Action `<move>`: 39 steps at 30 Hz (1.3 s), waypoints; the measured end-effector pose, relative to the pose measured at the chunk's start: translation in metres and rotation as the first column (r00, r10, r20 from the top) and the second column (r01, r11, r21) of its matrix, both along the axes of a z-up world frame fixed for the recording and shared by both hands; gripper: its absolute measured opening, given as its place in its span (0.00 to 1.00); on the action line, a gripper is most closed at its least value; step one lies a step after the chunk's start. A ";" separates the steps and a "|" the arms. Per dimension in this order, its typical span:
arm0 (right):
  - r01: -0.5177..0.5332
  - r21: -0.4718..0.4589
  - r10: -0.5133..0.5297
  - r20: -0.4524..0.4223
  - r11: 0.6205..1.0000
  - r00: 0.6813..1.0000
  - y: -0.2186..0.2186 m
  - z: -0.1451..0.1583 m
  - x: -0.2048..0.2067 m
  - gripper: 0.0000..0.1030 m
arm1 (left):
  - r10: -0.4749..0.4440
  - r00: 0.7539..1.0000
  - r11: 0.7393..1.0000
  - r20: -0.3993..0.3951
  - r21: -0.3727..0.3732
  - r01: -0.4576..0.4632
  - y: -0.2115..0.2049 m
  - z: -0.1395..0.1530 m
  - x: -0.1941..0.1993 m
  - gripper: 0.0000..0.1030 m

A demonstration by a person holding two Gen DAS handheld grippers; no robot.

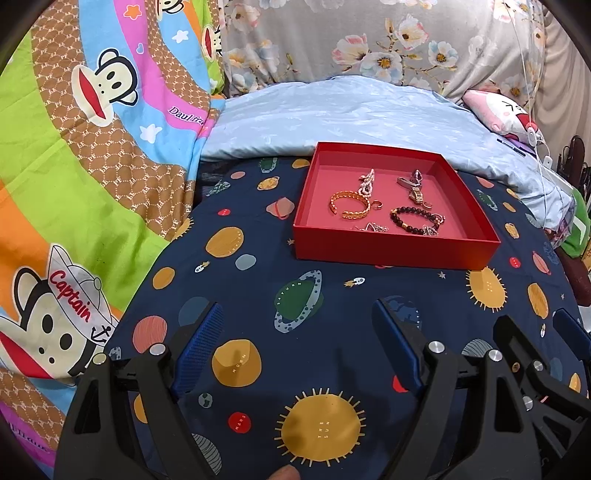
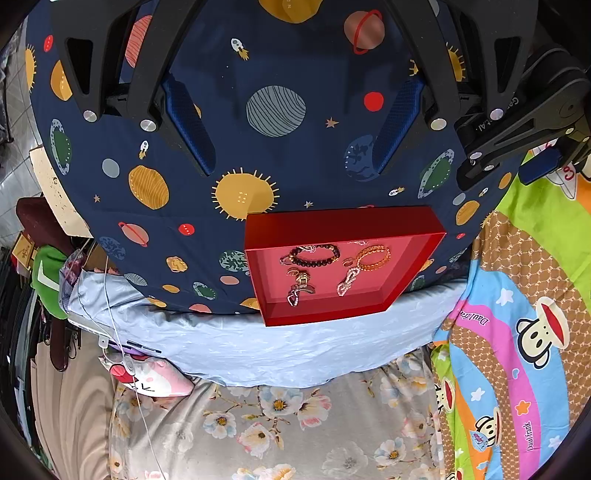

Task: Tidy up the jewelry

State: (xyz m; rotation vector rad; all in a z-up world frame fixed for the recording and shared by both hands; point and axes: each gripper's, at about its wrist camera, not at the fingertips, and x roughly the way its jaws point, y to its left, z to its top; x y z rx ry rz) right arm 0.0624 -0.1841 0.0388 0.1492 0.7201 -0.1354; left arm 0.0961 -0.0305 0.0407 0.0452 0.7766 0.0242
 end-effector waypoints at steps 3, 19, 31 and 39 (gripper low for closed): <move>0.000 0.002 0.000 -0.003 1.000 1.000 0.000 0.000 0.000 0.83 | 0.001 1.000 1.000 0.004 0.011 -0.001 -0.001 0.001 0.000 0.78; 0.003 0.001 -0.003 -0.007 1.000 1.000 0.003 -0.004 -0.002 0.83 | -0.007 1.000 1.000 0.008 0.030 0.006 -0.005 0.000 -0.001 0.78; 0.008 0.009 -0.007 -0.012 1.000 1.000 0.000 -0.006 -0.002 0.83 | -0.012 1.000 0.999 0.004 0.033 0.012 -0.007 -0.003 0.001 0.78; 0.014 -0.007 -0.014 -0.013 1.000 1.000 0.001 -0.005 -0.002 0.83 | -0.004 1.000 0.999 -0.005 0.038 0.005 -0.008 -0.005 0.002 0.78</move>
